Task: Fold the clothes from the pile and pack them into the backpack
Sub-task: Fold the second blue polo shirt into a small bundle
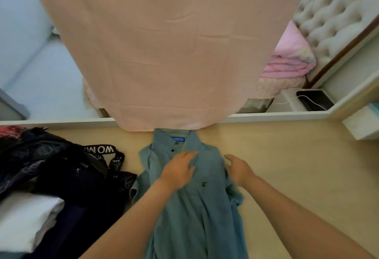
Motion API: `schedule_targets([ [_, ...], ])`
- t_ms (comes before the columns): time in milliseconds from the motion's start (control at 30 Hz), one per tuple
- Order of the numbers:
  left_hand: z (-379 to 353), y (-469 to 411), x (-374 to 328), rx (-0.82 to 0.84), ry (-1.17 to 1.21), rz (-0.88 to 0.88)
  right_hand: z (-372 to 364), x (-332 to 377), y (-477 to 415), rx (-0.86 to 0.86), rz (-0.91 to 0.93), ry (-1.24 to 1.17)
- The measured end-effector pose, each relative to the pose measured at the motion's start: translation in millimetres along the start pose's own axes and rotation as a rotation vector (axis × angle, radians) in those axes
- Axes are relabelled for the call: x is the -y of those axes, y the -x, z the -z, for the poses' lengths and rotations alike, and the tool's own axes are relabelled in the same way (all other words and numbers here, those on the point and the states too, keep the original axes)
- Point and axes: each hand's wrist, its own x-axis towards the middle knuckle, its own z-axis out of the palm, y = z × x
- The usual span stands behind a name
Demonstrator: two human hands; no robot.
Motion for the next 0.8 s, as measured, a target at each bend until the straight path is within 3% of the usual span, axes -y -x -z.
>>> schedule_targets([
  [133,-24,-12,8,0.203,-0.186,-0.019,-9,-3,-13,0.109,-0.107,0.212],
  [200,-32,-15,15,0.228,-0.261,-0.006,-13,-7,-18,0.103,-0.152,0.263],
  [367,-42,-27,24,0.138,-0.193,0.163,-3,-4,-24,-0.189,0.016,-0.177],
  [533,-45,-38,18,0.089,-0.166,0.181,49,-27,-23,-0.501,-0.078,0.383],
  [633,-48,-32,12,-0.004,-0.209,0.142,61,-46,-26,-0.572,-0.183,0.664],
  [733,-54,-14,7,-0.219,-0.369,0.247,34,-47,-31,-0.495,0.013,0.625],
  [800,-60,-3,10,-0.147,-0.431,0.357,5,-33,-30,-0.314,0.222,0.564],
])
